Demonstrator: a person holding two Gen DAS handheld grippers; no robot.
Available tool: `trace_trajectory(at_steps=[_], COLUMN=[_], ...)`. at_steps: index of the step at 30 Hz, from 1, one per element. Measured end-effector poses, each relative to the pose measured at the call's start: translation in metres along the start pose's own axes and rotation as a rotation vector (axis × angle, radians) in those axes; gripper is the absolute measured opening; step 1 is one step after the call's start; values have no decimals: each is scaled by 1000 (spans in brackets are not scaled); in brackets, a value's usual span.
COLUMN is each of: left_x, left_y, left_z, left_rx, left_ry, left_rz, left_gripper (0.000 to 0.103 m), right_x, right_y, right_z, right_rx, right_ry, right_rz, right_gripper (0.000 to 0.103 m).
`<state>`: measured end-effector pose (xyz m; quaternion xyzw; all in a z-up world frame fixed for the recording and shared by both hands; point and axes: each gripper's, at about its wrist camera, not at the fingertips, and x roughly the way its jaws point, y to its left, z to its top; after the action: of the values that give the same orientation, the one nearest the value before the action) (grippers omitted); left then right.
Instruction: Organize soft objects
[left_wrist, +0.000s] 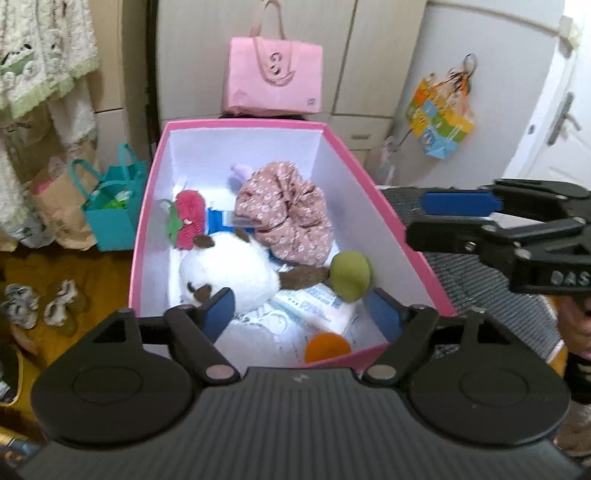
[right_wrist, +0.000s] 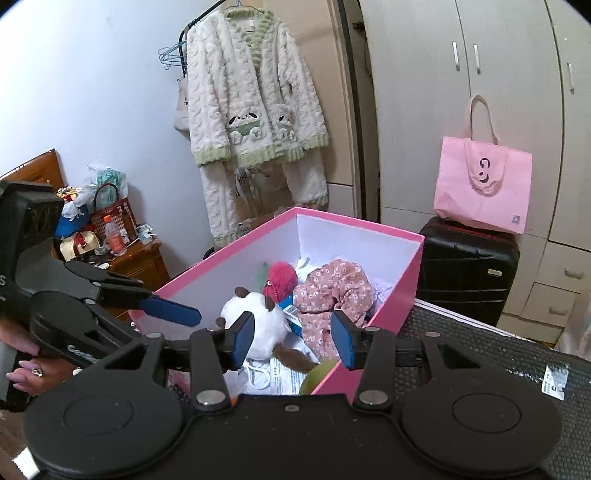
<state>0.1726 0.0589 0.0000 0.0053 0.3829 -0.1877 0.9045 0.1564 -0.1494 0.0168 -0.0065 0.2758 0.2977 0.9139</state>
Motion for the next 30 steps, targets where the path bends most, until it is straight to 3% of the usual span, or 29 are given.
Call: trace_trajectory(at_steps=[4, 13, 18, 21, 24, 30], left_x=[-5, -29, -46, -52, -61, -80], left_y=[-5, -27, -45, -51, -58, -70], left_z=[-4, -13, -18, -19, -23, -30], left_rx=[-18, 1, 69, 78, 83, 76], left_ry=[8, 32, 21, 41, 43, 5], left_rz=[53, 155, 203, 222, 230, 219], left_gripper=[91, 96, 98, 98, 98, 98], right_x=[-9, -42, -53, -62, -69, -95], right_y=[5, 18, 22, 24, 28, 31], right_z=[-3, -9, -13, -15, -16, -23], right_rx=[-16, -58, -73, -68, -75, -48], right_ry=[2, -2, 27, 42, 90, 75], right_rz=[-14, -38, -114, -202, -293, -330], right_gripper=[52, 64, 94, 99, 99, 99])
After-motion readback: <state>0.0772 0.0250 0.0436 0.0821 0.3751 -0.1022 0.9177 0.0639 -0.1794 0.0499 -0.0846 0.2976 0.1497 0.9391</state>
